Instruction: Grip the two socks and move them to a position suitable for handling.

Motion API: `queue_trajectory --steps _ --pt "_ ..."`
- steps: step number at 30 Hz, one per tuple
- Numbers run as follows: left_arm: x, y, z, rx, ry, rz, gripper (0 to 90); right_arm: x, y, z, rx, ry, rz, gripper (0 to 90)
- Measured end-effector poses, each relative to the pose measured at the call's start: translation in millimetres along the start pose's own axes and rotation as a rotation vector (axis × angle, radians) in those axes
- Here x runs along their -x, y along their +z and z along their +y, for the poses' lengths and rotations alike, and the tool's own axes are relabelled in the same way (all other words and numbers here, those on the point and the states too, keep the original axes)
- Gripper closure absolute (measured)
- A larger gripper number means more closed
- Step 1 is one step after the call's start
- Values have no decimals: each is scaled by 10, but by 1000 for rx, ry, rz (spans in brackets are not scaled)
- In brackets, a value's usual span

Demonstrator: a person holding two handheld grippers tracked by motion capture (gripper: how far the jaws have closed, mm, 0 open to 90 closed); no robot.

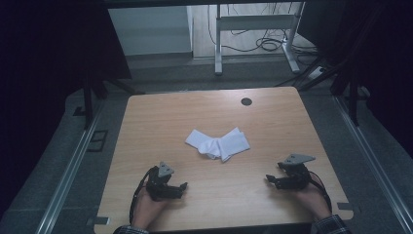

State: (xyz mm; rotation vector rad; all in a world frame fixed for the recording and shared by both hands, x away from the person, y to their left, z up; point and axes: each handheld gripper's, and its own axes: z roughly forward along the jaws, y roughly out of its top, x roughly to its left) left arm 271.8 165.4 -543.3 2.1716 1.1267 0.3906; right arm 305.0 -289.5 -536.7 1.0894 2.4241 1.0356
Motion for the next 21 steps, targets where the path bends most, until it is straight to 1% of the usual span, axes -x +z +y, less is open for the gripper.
queue_trajectory --steps 3,6,21 --pt "-1 6 -2 7 0 0 98 -6 9 2 1 -4 -1 252" --pt "-3 12 -5 14 2 -1 98 -21 20 9 -5 -17 -13 241" --pt "-4 13 -3 13 2 -1 98 -15 33 15 -2 -14 -16 236"
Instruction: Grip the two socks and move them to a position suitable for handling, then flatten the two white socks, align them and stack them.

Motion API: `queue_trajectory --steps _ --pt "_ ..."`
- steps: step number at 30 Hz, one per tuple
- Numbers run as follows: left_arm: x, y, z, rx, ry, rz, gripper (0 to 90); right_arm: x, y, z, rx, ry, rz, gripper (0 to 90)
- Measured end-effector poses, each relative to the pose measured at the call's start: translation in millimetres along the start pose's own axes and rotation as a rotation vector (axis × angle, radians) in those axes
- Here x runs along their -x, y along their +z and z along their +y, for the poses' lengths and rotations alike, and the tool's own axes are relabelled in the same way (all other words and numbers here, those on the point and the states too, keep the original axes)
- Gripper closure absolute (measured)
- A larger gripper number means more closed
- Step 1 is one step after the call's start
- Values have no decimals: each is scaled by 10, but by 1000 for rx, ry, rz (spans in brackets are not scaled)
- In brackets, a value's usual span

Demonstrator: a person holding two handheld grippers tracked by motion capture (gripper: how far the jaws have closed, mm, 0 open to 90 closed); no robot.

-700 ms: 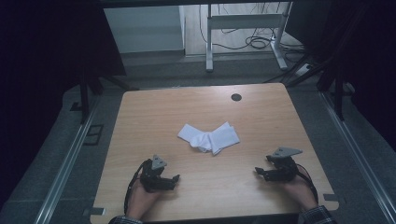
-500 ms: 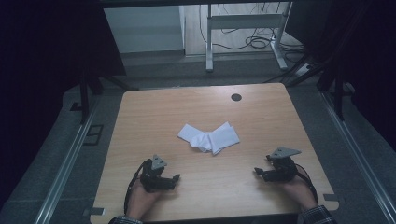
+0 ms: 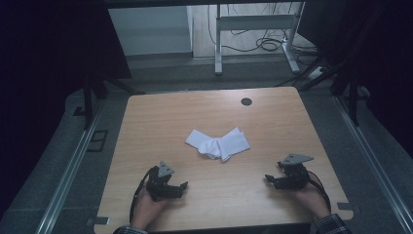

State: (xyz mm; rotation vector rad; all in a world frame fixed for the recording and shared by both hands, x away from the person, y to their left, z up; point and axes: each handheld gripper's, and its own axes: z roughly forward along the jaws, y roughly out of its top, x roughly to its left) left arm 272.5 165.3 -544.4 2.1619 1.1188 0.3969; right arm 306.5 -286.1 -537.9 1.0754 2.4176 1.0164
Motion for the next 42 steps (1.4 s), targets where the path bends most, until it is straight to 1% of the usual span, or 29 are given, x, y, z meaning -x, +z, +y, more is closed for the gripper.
queue_trajectory --steps 13,18,23,27,32,35,36,37,38,39,40,41,42 --pt "1 1 0 2 -1 0 98 1 1 5 -3 -3 -1 238" --pt "1 1 0 2 -1 0 98 -4 3 16 -10 1 -7 239" --pt "1 1 0 2 -1 0 98 1 -2 35 -20 18 -13 271" --pt "1 1 0 2 -1 0 98 11 -14 43 -21 35 -6 310" --pt "1 1 0 2 -1 0 98 12 -23 63 -33 36 -6 315" --pt "1 1 0 1 -1 0 98 11 -45 93 -39 27 0 339" --pt "1 1 0 2 -1 0 98 9 -52 107 -33 26 -4 344" --pt "1 1 0 1 -1 0 98 5 -67 136 -38 37 -2 360" --pt "0 1 0 1 0 0 98 5 -67 136 -38 37 -2 360" --pt "1 1 0 2 -1 0 98 9 -69 150 -37 44 10 358" --pt "0 1 0 1 0 0 98 9 -69 150 -37 44 10 358" --pt "0 1 0 2 0 0 98 9 -62 163 -33 49 23 345" --pt "0 0 0 0 0 0 98 4 -61 173 -31 51 26 345"
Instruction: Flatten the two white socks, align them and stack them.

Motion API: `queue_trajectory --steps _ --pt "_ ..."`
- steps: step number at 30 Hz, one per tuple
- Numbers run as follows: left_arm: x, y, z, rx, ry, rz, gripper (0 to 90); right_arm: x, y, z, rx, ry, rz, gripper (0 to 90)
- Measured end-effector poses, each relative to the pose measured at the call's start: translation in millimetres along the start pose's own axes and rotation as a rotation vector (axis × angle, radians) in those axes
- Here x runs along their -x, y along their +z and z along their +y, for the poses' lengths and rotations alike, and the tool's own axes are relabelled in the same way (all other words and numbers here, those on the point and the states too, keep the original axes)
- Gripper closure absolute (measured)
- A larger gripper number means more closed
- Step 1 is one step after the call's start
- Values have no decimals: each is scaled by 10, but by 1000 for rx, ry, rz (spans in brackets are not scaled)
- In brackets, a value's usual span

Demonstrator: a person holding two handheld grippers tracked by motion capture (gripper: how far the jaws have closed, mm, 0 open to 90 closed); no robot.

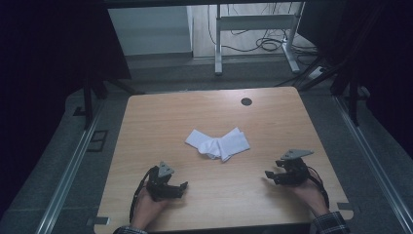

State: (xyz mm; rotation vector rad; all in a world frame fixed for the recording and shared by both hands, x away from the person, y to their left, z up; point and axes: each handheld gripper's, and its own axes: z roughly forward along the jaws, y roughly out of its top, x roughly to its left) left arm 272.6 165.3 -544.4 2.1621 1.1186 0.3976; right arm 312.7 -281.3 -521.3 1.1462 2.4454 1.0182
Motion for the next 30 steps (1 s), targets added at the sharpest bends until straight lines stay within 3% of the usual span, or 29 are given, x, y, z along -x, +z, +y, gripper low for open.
queue_trajectory --steps 3,8,18,23,30 --pt "-1 0 0 0 2 0 98 -9 5 27 1 2 -3 347" --pt "-2 1 1 0 3 -1 98 6 16 87 18 29 31 412" --pt "0 2 0 2 -1 -1 98 17 25 233 36 -5 40 480" --pt "0 2 0 1 0 -1 98 42 45 318 35 -5 58 472" --pt "-1 1 0 0 1 -2 98 17 121 490 42 -13 39 463"
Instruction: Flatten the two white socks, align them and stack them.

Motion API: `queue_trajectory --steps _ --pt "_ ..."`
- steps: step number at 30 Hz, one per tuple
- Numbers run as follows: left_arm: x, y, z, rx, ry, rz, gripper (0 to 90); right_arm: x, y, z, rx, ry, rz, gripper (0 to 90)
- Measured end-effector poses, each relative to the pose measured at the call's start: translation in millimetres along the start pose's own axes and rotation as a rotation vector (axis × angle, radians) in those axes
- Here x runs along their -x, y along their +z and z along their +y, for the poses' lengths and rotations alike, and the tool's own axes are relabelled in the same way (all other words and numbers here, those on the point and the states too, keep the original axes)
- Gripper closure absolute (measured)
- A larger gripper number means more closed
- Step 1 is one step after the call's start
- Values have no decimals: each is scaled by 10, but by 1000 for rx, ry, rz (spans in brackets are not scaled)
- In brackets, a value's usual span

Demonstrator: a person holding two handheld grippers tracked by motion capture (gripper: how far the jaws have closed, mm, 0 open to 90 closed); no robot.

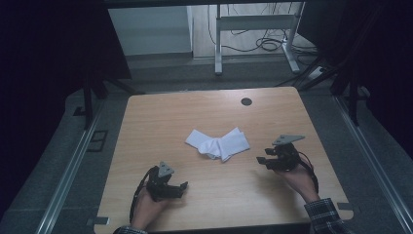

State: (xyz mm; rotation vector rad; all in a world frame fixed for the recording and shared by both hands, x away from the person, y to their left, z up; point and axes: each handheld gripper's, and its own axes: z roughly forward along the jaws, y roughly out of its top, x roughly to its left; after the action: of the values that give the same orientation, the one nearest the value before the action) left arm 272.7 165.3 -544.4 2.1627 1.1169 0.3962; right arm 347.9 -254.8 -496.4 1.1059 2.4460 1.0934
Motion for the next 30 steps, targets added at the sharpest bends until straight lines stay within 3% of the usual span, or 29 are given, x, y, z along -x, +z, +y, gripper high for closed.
queue_trajectory --steps 9,11,17,30 --pt "0 0 0 0 0 0 98 -42 152 201 8 5 13 505" --pt "0 0 0 0 -1 1 98 -56 220 260 -3 -14 9 529" --pt "0 0 0 0 0 0 98 -40 324 331 -13 9 28 536" --pt "1 1 -1 2 -1 0 98 3 499 540 10 26 -37 538"
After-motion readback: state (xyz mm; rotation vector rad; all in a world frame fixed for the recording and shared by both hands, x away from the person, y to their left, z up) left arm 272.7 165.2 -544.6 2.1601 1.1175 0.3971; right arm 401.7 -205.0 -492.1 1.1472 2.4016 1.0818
